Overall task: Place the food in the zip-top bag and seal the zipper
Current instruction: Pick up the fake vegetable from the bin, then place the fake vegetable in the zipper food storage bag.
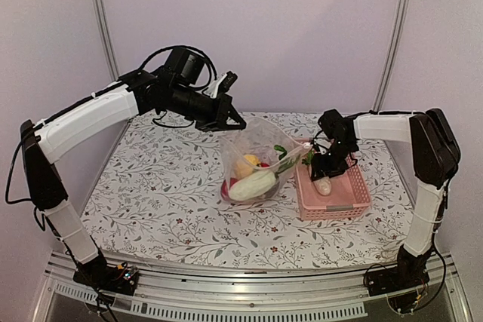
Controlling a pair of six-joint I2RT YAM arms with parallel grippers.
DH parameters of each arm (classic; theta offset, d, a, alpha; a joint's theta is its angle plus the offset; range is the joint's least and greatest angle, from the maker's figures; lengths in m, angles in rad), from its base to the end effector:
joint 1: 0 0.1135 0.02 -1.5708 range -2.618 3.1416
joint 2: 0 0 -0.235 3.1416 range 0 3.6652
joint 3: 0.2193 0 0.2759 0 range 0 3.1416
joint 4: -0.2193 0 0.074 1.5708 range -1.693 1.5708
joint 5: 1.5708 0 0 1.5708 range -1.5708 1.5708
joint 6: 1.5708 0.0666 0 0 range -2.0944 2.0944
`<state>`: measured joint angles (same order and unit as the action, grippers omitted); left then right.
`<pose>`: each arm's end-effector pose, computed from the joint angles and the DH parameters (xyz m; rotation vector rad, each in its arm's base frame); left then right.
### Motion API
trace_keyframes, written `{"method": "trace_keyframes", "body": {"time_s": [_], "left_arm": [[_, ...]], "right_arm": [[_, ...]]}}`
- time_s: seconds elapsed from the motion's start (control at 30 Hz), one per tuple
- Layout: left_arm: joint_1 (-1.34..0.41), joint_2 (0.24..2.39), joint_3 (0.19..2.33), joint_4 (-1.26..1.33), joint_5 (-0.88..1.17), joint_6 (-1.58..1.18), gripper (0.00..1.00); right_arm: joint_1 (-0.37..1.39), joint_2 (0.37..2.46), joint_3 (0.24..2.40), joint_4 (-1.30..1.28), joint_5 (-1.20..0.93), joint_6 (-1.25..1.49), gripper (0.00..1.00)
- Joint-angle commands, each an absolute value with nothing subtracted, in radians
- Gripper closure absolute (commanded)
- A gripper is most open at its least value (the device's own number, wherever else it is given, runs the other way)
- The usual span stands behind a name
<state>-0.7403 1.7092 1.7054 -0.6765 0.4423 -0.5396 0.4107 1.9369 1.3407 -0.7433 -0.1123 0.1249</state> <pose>0.2955 -0.3086 0.3208 0.5043 2.3983 -1.1339 0.3572 0.1637 0.0949 -0.4374 2.9053 0.2495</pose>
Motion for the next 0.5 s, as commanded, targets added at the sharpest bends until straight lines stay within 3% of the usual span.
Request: {"method": "trace_keyframes", "body": {"time_s": [0.0,0.2,0.47], "left_arm": [[-0.729,1.699,1.704,-0.660,0.458,-0.546,1.00],[-0.729,1.709,1.703,-0.654,0.457,-0.551,1.00],[-0.726,1.731,1.710,-0.647,0.467,-0.549,1.00]], "right_arm": [[0.407,1.889,1.379,-0.765,-0.123,0.172,0.53],[0.407,1.690,1.370,-0.790,-0.140,0.200,0.64],[0.420,1.441,1.423,-0.719,-0.233,0.206,0.71]]}}
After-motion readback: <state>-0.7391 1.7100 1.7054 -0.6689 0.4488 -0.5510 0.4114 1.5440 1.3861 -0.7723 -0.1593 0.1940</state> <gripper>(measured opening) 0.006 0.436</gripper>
